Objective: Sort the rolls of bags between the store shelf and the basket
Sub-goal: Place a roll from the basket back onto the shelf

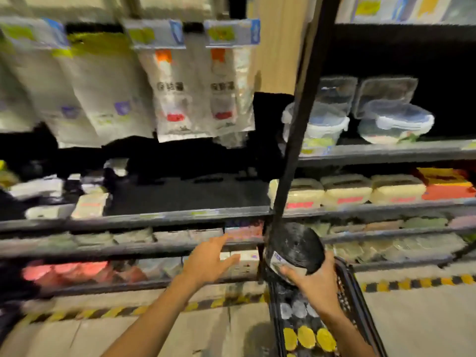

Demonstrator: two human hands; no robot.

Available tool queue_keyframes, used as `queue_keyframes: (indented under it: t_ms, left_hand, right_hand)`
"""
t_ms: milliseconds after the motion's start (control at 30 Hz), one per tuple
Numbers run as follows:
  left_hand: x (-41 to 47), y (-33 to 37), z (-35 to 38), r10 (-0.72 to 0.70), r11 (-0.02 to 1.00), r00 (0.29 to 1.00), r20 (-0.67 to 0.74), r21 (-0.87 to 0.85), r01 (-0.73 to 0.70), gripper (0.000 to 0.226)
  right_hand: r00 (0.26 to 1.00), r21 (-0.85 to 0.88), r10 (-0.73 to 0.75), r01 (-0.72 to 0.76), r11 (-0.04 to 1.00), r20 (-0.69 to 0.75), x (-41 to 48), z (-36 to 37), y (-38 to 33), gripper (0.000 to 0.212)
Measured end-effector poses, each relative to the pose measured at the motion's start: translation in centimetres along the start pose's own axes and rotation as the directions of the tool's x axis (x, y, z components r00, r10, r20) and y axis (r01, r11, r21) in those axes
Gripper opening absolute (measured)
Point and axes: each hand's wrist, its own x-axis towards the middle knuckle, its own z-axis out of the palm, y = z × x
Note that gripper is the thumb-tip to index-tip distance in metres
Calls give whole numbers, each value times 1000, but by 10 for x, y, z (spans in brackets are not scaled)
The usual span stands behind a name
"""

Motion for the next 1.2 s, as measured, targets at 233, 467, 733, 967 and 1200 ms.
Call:
queue_keyframes:
  t_ms: [233,467,733,967,1200]
  left_hand:
    - [-139,-137,-60,-346,929,914,-211,-214,302,73]
    - [-300,-284,-107,-609,790,733,-301,-311,529,58]
    - [-435,-398,-138,-804,593,475,-357,-436,676,54]
    - [-471,-489,-153,-903,422,286,-320,-547,723,56]
    - [-464,-588,-189,-959,251,105,-262,-617,746,56]
  right_hand:
    - [919,-6,-173,187,982,354,-61,162,-54,97]
    - [738,34,-211,247,969,641,-189,343,-99,97]
    - [461,78,-214,296,952,861,-312,503,-126,100]
    - [278,102,-202,336,936,939,-352,630,-136,110]
    - [150,54,-120,380,923,981,-354,781,-151,103]
